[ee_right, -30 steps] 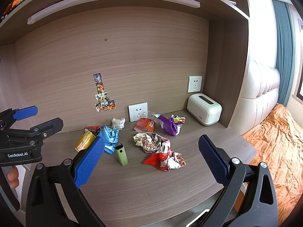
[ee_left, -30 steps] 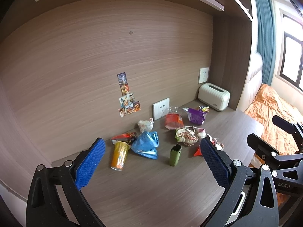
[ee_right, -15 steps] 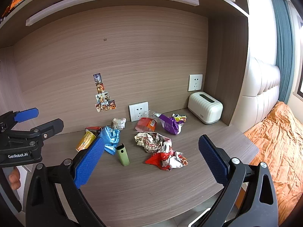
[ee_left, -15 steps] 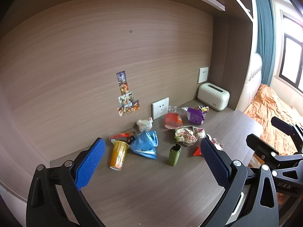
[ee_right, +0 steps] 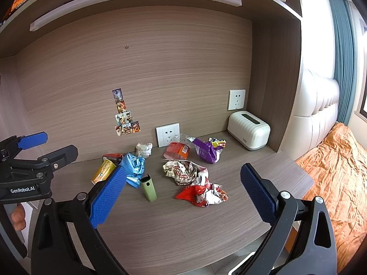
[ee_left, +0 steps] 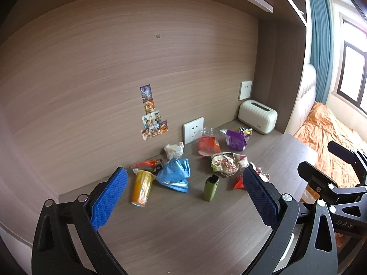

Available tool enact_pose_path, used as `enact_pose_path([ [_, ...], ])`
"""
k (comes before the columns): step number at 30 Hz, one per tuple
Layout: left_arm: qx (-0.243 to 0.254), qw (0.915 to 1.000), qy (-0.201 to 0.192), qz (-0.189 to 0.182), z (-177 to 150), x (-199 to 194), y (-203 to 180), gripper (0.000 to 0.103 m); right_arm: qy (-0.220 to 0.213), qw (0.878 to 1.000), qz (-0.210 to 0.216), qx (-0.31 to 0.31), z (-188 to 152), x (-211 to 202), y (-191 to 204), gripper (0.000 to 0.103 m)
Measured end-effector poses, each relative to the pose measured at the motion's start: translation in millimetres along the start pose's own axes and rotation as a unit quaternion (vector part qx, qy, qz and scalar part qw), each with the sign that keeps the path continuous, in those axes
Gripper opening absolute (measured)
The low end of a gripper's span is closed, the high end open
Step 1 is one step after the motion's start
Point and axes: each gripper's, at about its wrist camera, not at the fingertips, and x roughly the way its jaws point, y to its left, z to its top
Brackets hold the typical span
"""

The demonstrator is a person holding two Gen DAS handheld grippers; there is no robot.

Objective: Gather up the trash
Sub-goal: 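Grasp the red-silver wrapper with the right tool while the left tool grasps the green cup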

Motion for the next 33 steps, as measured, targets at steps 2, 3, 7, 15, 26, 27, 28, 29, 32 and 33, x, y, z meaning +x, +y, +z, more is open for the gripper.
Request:
enact_pose_path([
  [2, 0.000, 1.0000, 0.000, -0.001, 1.0, 1.1, -0.2, 0.098, 0.000, 1.000, 0.000, 0.000, 0.3, 0.6, -0.1, 0.099],
  [3, 0.000, 1.0000, 0.000, -0.001, 1.2, 1.7, 0.2, 0.098, 0.000, 1.000, 0.000, 0.000, 0.4, 0.7, -0.1, 0.099],
  [7, 0.001, 1.0000, 0.001, -0.003, 1.3, 4.5, -0.2, 0.098, 0.002, 1.000, 0.000, 0.000, 0.4, 1.1, -0.2, 0.099],
  [15, 0.006, 0.9999, 0.011, -0.010, -4.3, 19.4, -3.0, 0.098, 0.006, 1.000, -0.017, -0.012, -1.4, 14.4, -0.6, 0.099],
  [26, 0.056, 0.9960, 0.045, -0.053, -28.1, 81.8, -23.7, 0.098, 0.056, 0.997, -0.050, -0.019, -22.8, 66.5, -18.7, 0.099],
  [27, 0.061, 0.9952, 0.049, -0.058, -32.2, 90.7, -26.0, 0.098, 0.063, 0.997, -0.050, -0.017, -25.3, 73.1, -20.9, 0.099],
  [28, 0.067, 0.9944, 0.055, -0.061, -36.6, 100.0, -28.4, 0.098, 0.072, 0.996, -0.051, -0.013, -28.8, 81.7, -23.3, 0.099],
  [29, 0.072, 0.9937, 0.059, -0.062, -39.8, 106.3, -29.8, 0.098, 0.085, 0.995, -0.052, -0.008, -32.6, 91.7, -26.5, 0.099],
  [32, 0.101, 0.9905, 0.070, -0.062, -52.8, 137.6, -38.2, 0.098, 0.118, 0.992, -0.050, 0.009, -43.2, 119.7, -34.8, 0.099],
  [33, 0.108, 0.9895, 0.073, -0.063, -55.1, 145.3, -40.3, 0.098, 0.129, 0.990, -0.050, 0.012, -46.2, 128.4, -36.6, 0.099],
])
